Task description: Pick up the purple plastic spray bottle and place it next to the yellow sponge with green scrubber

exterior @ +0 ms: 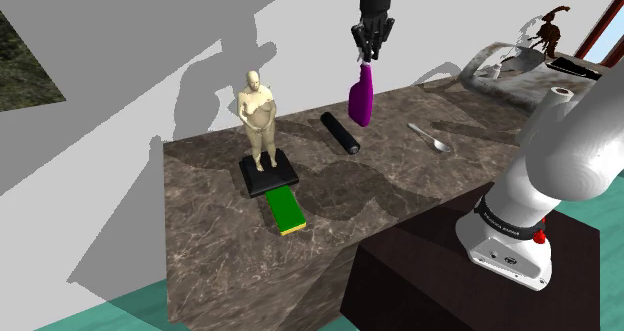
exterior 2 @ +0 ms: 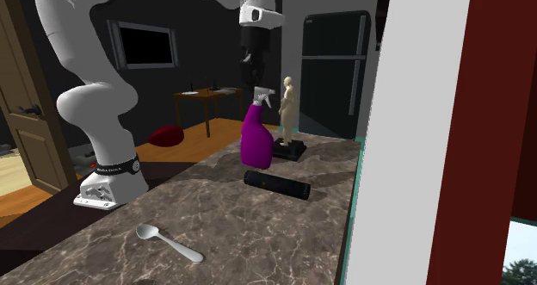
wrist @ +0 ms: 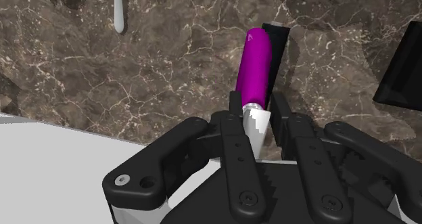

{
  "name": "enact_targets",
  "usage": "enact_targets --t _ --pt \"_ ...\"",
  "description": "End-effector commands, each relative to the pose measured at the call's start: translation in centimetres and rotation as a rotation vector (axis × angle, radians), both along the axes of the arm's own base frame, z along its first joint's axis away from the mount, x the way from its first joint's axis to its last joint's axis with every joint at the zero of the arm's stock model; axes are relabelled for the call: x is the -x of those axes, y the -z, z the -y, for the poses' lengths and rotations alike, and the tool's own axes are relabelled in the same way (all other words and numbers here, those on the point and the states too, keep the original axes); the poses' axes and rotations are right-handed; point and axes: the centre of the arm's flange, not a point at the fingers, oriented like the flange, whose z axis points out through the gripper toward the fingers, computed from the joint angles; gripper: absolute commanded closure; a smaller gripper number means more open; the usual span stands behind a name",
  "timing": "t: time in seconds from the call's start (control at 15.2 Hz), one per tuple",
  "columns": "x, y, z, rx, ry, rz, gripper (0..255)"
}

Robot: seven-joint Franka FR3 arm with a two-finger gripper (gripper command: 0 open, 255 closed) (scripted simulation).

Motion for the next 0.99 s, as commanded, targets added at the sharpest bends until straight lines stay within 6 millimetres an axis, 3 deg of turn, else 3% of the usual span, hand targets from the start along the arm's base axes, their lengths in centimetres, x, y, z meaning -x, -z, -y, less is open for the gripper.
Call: enact_targets --t 0.0,0.92 --pt "0.7 0.2 -2.6 0.001 0.001 0.000 255" --pt "4.4 0.2 -20.7 0.001 0.001 0.000 255"
